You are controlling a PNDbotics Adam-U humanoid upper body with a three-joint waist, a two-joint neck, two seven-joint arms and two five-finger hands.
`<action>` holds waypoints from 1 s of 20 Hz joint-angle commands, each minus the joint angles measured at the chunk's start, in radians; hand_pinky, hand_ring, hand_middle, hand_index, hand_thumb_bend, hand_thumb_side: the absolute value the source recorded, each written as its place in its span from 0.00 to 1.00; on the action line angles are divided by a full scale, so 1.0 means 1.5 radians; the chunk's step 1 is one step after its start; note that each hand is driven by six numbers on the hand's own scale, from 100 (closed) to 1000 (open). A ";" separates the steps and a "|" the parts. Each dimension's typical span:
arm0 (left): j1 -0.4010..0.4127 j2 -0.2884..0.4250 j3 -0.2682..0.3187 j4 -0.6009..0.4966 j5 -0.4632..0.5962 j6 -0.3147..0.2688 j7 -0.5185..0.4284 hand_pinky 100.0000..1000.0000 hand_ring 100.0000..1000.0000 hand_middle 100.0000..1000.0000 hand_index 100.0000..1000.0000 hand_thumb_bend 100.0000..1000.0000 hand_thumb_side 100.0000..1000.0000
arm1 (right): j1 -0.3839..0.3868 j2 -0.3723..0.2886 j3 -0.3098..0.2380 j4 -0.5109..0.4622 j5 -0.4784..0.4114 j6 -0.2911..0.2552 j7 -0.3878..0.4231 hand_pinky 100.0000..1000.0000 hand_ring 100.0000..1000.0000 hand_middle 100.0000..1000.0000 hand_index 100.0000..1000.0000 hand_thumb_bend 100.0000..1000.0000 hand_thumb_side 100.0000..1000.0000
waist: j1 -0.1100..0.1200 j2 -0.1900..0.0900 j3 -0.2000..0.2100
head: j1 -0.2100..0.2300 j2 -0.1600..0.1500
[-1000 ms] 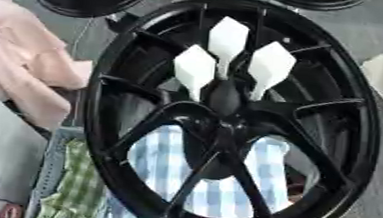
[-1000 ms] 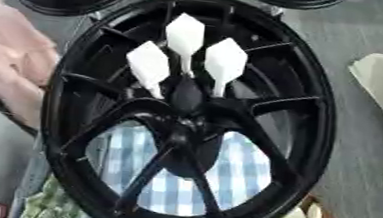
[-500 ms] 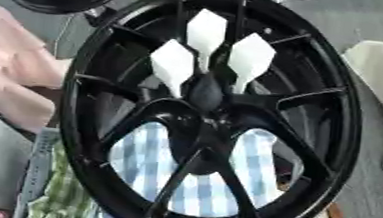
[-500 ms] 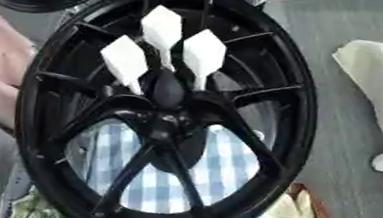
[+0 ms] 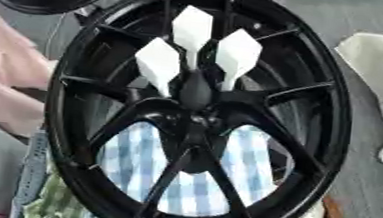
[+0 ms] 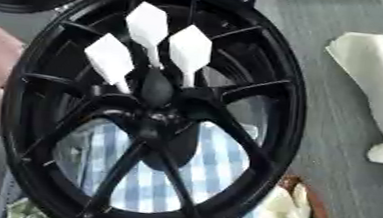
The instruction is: Pull the pin out of the wheel hub.
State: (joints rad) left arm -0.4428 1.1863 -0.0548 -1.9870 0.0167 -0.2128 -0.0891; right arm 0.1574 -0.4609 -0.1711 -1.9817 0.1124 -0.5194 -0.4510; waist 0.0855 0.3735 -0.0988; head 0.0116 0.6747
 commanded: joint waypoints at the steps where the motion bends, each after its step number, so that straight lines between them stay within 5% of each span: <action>1: -0.032 0.077 -0.042 -0.009 -0.031 -0.003 -0.031 0.82 0.75 0.70 0.82 0.00 0.65 | 0.001 -0.009 0.003 -0.012 0.010 0.001 -0.002 0.77 0.67 0.61 0.70 0.00 0.30 | -0.001 -0.008 -0.003 | 0.000 0.000; 7: -0.079 0.116 -0.135 -0.009 -0.086 -0.037 -0.090 0.83 0.76 0.71 0.83 0.05 0.73 | -0.007 -0.018 0.013 -0.012 0.006 0.000 0.006 0.77 0.67 0.61 0.70 0.00 0.30 | -0.001 -0.007 -0.016 | 0.011 -0.003; 20: -0.283 -0.001 -0.303 0.039 -0.102 -0.019 -0.223 0.83 0.76 0.71 0.83 0.05 0.81 | -0.008 -0.026 0.019 -0.012 -0.009 0.003 0.021 0.77 0.67 0.61 0.70 0.00 0.30 | 0.003 -0.017 -0.022 | 0.022 0.008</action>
State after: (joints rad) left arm -0.8509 1.1813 -0.5048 -1.9405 -0.1484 -0.2461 -0.4046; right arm 0.1425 -0.4719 -0.1404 -1.9817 0.1099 -0.5149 -0.4222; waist 0.0935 0.3747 -0.1325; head 0.0423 0.6846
